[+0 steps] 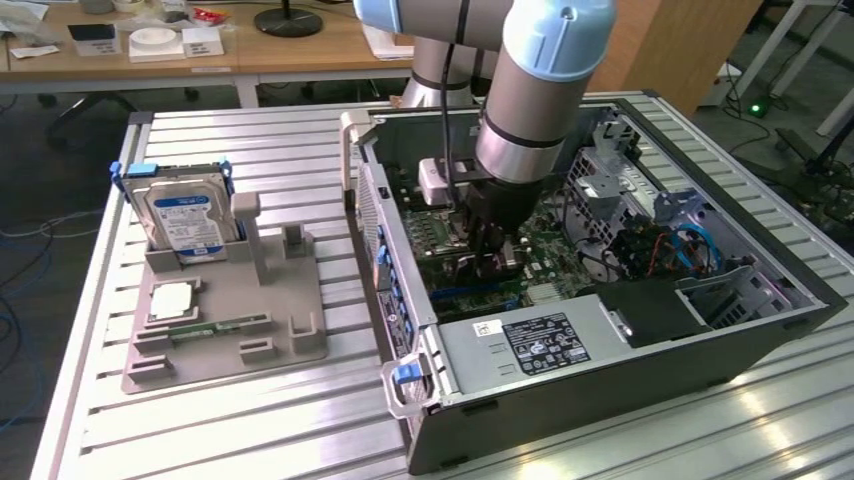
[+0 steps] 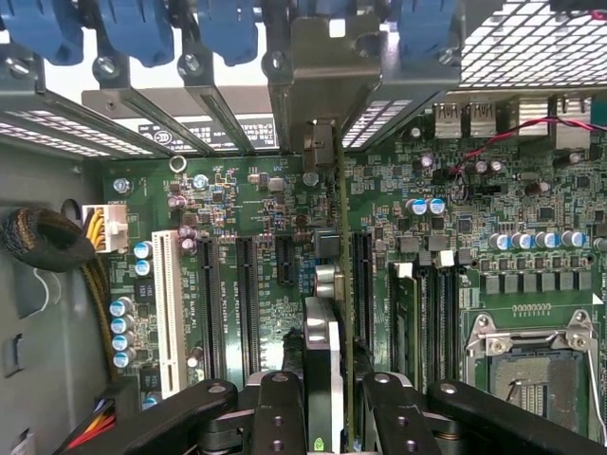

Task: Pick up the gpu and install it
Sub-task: 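Insert the gpu into the slot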

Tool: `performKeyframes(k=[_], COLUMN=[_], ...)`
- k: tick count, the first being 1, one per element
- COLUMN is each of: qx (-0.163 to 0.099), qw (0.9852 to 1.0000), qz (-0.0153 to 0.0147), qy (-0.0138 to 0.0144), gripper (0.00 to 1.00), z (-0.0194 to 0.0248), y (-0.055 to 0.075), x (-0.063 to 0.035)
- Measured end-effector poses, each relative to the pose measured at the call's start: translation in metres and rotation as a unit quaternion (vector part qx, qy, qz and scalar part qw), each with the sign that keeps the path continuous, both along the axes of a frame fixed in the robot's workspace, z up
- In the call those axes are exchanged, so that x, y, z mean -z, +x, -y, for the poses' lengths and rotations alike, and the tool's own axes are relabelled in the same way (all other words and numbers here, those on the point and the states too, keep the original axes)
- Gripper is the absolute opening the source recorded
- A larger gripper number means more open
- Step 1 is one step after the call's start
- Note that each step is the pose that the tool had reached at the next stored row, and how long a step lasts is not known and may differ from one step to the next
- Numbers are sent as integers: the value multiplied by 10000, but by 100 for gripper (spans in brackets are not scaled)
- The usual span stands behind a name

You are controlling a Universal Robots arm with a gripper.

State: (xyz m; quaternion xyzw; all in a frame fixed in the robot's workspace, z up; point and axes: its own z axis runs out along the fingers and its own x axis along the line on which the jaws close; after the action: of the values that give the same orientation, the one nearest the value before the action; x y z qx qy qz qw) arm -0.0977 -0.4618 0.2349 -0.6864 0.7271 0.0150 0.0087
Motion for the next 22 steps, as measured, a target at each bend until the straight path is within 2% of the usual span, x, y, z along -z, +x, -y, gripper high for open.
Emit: performKeyframes(k=[22], qx=[0], qw=[10000], qz=[0], qy=[0], gripper=[29], z=[0], y=[-24], x=[17])
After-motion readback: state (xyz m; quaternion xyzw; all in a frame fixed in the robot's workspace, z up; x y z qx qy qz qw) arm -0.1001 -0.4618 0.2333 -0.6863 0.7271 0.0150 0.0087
